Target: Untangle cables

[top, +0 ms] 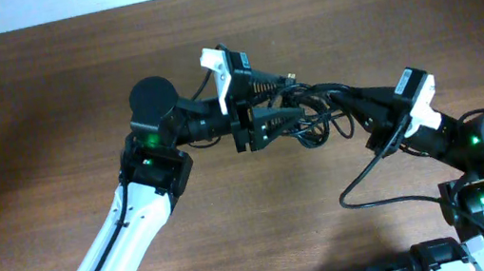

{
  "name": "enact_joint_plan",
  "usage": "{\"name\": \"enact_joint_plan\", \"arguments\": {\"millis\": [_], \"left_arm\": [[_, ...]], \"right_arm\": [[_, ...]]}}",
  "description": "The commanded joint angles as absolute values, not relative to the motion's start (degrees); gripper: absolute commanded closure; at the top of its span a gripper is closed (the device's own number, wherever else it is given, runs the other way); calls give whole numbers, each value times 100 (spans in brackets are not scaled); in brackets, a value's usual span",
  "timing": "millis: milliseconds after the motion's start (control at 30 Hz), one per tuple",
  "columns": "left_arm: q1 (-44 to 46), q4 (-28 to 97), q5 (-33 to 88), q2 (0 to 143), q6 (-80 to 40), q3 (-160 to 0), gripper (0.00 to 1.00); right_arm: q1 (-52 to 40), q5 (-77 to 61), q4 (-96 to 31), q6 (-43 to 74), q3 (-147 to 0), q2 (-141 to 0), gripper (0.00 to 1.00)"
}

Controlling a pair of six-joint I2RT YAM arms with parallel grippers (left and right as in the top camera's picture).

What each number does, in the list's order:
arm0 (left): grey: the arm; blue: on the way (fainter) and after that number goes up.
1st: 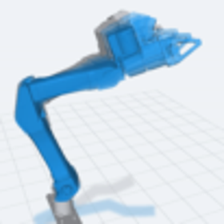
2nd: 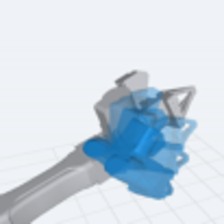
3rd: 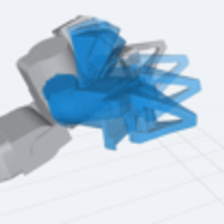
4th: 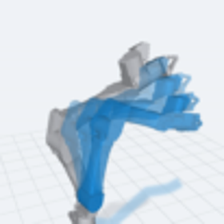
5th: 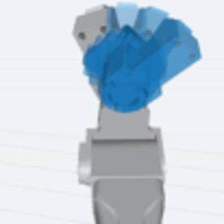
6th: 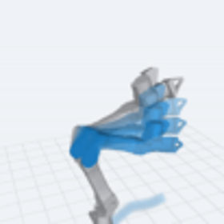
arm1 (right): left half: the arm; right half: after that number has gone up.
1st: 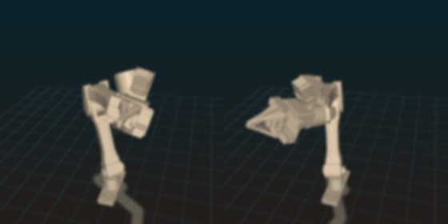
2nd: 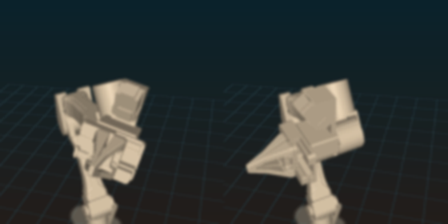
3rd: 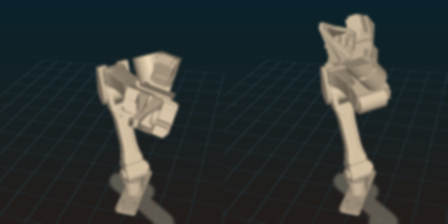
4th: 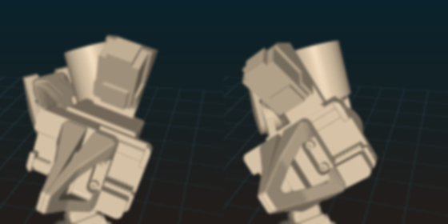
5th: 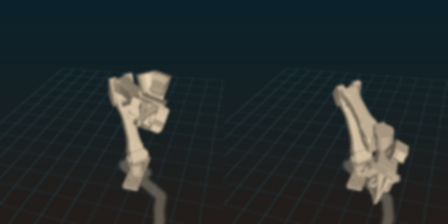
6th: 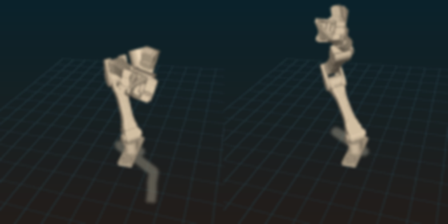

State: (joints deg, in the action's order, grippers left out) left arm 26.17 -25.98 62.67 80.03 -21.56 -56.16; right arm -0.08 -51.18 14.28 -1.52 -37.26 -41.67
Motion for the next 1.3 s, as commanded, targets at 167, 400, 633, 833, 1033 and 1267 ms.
{"name": "enact_joint_plan", "arguments": {"millis": [167,400,633,833,1033,1267], "left_arm": [[2283,-2659,6519,7896,-2716,-5673,100],[1671,-2659,6222,7896,-3695,-5673,100],[1671,-2318,3426,7896,-6410,-5673,100],[1675,-1238,3625,7896,-6423,-5673,88],[1673,-1522,4687,7896,-3894,-5673,46],[1680,-1291,6928,7898,-126,-5673,0]], "right_arm": [[8,-4853,1695,-150,-3754,-4086,96],[5,-4609,1087,-102,-3754,-4084,96],[5,-4727,703,-1,-3752,-4086,96],[5,-4278,746,-1,-3754,-4086,96],[5,-4294,620,89,-3754,-4086,96],[5,-4781,1553,663,-3754,-4086,96]]}}
